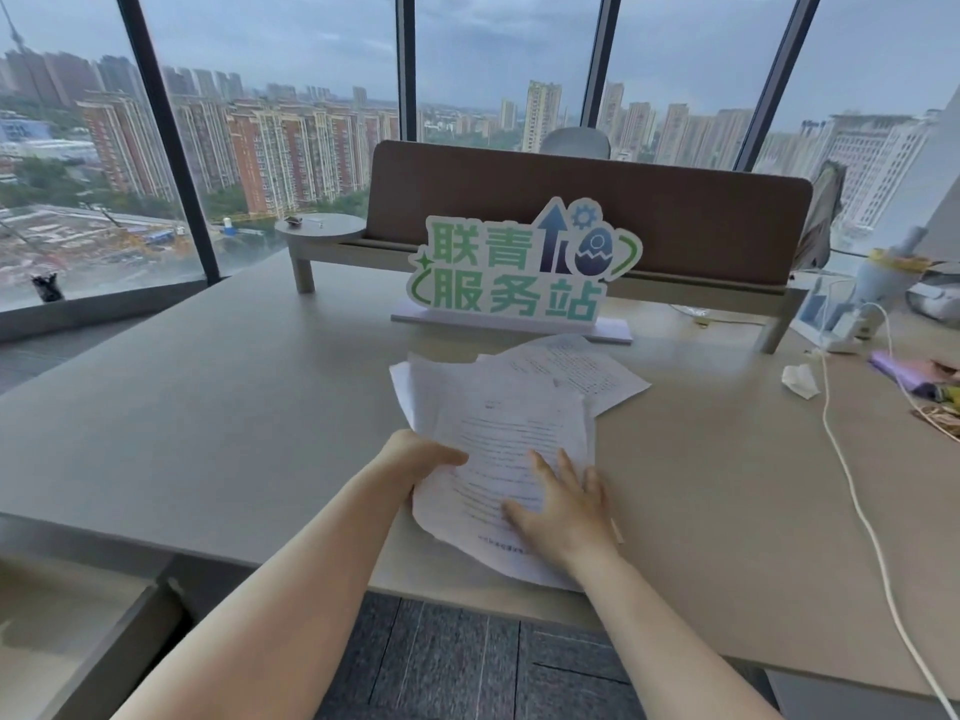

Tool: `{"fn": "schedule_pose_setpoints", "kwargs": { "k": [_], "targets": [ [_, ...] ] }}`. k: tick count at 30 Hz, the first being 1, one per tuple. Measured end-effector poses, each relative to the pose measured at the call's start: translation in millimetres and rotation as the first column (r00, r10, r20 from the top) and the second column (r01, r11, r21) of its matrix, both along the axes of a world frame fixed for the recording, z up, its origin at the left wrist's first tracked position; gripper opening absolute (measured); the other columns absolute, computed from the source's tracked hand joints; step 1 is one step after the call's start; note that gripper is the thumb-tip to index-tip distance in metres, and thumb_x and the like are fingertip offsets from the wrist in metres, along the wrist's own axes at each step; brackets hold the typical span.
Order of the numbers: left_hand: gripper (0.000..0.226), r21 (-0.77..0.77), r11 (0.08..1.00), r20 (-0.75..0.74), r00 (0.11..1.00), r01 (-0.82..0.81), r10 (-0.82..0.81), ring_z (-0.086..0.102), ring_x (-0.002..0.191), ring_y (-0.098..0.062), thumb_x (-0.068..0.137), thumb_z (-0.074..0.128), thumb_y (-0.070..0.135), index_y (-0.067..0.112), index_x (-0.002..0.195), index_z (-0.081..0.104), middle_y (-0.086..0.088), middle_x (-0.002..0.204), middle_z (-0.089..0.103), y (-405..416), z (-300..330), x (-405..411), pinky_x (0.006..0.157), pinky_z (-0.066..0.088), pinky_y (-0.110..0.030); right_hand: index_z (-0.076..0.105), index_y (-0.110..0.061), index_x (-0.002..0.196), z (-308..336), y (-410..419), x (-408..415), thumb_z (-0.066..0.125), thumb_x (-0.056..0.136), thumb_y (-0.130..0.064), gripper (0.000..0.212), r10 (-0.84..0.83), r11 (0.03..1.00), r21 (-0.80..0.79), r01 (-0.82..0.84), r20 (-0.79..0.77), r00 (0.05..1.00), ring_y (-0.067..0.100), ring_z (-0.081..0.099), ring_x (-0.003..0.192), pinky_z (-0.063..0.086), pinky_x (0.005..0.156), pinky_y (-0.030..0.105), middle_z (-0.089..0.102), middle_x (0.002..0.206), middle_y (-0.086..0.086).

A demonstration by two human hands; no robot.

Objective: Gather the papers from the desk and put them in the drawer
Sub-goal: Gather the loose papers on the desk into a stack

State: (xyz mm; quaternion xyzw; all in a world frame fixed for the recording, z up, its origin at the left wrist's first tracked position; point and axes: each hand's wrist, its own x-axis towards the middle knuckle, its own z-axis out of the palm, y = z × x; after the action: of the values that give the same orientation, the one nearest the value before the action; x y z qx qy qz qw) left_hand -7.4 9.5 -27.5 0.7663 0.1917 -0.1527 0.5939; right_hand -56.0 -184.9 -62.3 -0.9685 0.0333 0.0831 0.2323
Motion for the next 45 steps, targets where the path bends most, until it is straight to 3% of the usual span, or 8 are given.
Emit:
{"fn": "schedule_pose_setpoints", "kwargs": {
  "k": [6, 11, 15, 23, 32, 35, 39, 45],
  "targets": [
    [0.038, 0.038, 0.999, 0.205, 0.979, 0.008, -0.015, 0.071, 0.089, -0.028, 0.069, 0.067, 0.000, 0.014, 0.104, 0.063, -0.010, 0.101, 0.073, 11.3, -14.2, -0.8, 0.082, 0.060, -0.043, 0.039, -0.019, 0.149, 8.9, -18.0, 22.5, 0.058, 0.093, -0.026, 0.060, -0.278, 0.868, 0.481, 0.124, 0.264, 0.924, 0.022, 0.044, 0.137, 0.037, 0.104, 0.031, 0.048, 0.151, 0.002],
    [0.032, -0.049, 0.999, 0.322, 0.946, -0.010, 0.025, 0.072, 0.088, -0.026, 0.077, 0.068, 0.003, 0.012, 0.108, 0.064, -0.008, 0.101, 0.074, 29.7, -18.4, -7.4, 0.071, 0.059, -0.034, 0.026, -0.012, 0.155, 13.1, -42.8, 73.3, 0.065, 0.087, -0.043, 0.085, -0.631, 0.406, 0.793, 0.455, -0.117, 0.767, 0.031, 0.046, 0.136, 0.036, 0.112, 0.046, 0.045, 0.151, 0.013],
    [0.032, -0.169, 0.986, 0.328, 0.943, 0.005, 0.051, 0.075, 0.081, -0.023, 0.078, 0.070, 0.000, 0.012, 0.108, 0.066, -0.009, 0.099, 0.076, 39.5, -17.8, -7.7, 0.066, 0.061, -0.030, 0.059, -0.006, 0.126, 21.9, -51.4, 100.8, 0.064, 0.092, -0.042, 0.051, -0.556, 0.016, 0.897, 0.441, -0.359, 0.750, 0.018, 0.057, 0.076, 0.052, 0.083, 0.034, 0.065, 0.095, 0.008],
    [0.037, -0.320, 0.947, 0.328, 0.941, 0.030, 0.081, 0.074, 0.086, -0.032, 0.078, 0.075, 0.009, 0.016, 0.113, 0.066, -0.013, 0.105, 0.076, 60.2, -21.5, -3.7, 0.069, 0.061, -0.039, 0.066, -0.011, 0.102, 33.8, -90.2, 109.4, 0.053, 0.098, -0.012, 0.014, -0.764, 0.264, 0.897, 0.354, -0.029, 0.644, 0.030, 0.067, 0.091, 0.058, 0.079, 0.043, 0.067, 0.108, 0.012],
    [0.051, -0.420, 0.894, 0.324, 0.946, 0.154, -0.011, 0.074, 0.082, -0.035, 0.066, 0.080, 0.014, 0.019, 0.114, 0.065, -0.017, 0.104, 0.076, 65.3, -22.0, 0.3, 0.068, 0.061, -0.046, 0.066, -0.003, 0.112, 28.3, -76.8, 89.1, 0.059, 0.099, -0.017, 0.021, -0.124, 0.719, 0.675, 0.169, -0.114, 0.986, 0.026, 0.070, 0.079, 0.059, 0.065, 0.038, 0.073, 0.093, 0.012],
    [0.052, -0.379, 0.909, 0.326, 0.944, 0.172, -0.043, 0.074, 0.082, -0.035, 0.065, 0.080, 0.010, 0.018, 0.114, 0.065, -0.017, 0.104, 0.076, 57.2, -20.4, -3.1, 0.067, 0.061, -0.044, 0.069, -0.022, 0.099, 10.9, -59.0, 90.4, 0.060, 0.096, -0.028, 0.012, -0.195, 0.718, 0.676, 0.166, -0.033, 0.980, 0.022, 0.068, 0.092, 0.054, 0.092, 0.045, 0.074, 0.101, -0.001],
    [0.046, -0.376, 0.924, 0.386, 0.918, 0.068, 0.089, 0.073, 0.084, -0.033, 0.062, 0.080, 0.011, 0.019, 0.106, 0.068, -0.016, 0.106, 0.075, 51.2, -16.3, -3.4, 0.075, 0.061, -0.048, 0.060, -0.026, 0.103, 15.1, -46.9, 80.6, 0.047, 0.092, -0.064, 0.042, -0.323, 0.234, 0.915, 0.329, -0.246, 0.914, 0.024, 0.062, 0.072, 0.050, 0.066, 0.033, 0.063, 0.083, 0.004],
    [0.022, -0.232, 0.973, 0.629, 0.765, 0.013, 0.140, 0.071, 0.070, -0.011, 0.076, 0.077, 0.005, 0.022, 0.087, 0.069, 0.002, 0.082, 0.074, 28.4, 27.7, 1.4, 0.065, 0.058, -0.028, 0.073, -0.014, 0.105, 76.0, -23.3, 66.9, 0.062, 0.090, -0.002, 0.022, -0.317, 0.369, 0.928, -0.044, 0.170, 0.933, 0.027, 0.075, 0.093, 0.060, 0.075, 0.038, 0.079, 0.097, 0.004]
  ]
}}
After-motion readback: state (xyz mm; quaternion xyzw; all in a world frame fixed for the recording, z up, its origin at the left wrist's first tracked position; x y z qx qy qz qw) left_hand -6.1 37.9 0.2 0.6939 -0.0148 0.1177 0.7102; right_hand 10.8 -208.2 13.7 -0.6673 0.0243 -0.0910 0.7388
